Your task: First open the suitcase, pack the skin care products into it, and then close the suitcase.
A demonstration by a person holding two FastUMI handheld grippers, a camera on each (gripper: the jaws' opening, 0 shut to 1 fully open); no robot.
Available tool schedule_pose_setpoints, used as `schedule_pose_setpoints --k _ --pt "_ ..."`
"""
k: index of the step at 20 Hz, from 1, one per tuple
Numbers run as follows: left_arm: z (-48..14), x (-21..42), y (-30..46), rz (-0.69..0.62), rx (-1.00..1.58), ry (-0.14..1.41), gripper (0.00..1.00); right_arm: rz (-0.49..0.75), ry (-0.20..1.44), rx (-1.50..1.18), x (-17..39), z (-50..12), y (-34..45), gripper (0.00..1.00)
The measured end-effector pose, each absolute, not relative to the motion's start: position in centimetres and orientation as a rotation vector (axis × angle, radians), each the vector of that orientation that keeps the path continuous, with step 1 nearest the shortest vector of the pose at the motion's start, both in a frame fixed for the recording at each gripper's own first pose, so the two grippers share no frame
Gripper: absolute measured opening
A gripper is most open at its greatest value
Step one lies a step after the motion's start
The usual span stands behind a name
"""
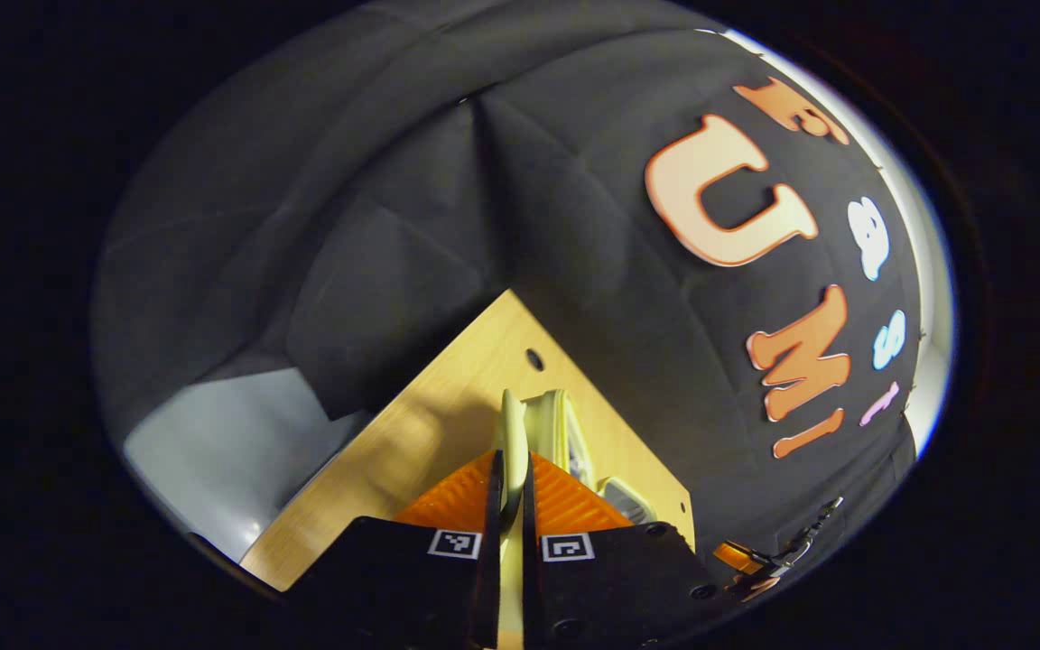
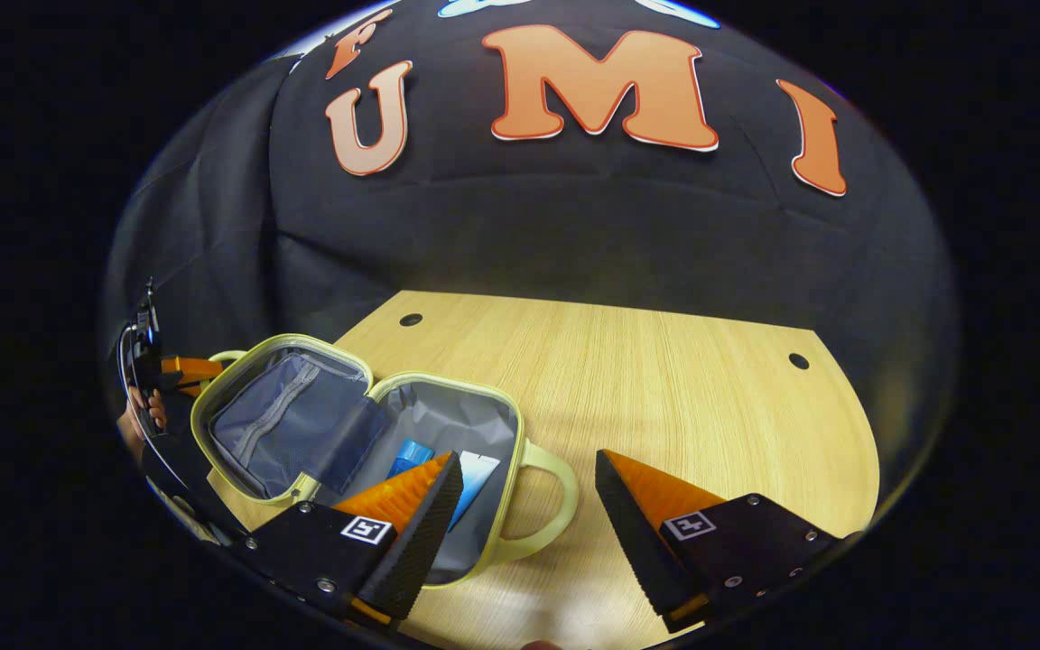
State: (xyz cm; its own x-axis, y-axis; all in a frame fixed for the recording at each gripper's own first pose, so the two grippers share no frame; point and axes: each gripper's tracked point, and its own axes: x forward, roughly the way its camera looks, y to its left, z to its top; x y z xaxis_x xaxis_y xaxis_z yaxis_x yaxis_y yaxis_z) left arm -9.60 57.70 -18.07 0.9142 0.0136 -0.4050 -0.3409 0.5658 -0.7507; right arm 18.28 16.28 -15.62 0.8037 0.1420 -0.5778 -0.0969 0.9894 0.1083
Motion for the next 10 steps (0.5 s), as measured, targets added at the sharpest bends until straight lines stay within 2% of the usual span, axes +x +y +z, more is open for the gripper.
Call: schedule_pose_setpoints --k 6,10 --pt "-7.9 -6.8 51.3 0.064 -0.852 0.275 0.11 0.153 0.566 0.084 17.7 -13.4 14.1 0.94" --pt "-3.8 -5.8 45.4 -0.020 -0.812 0.245 0.16 0.158 0.532 0.092 17.2 -12.4 11.4 0.94"
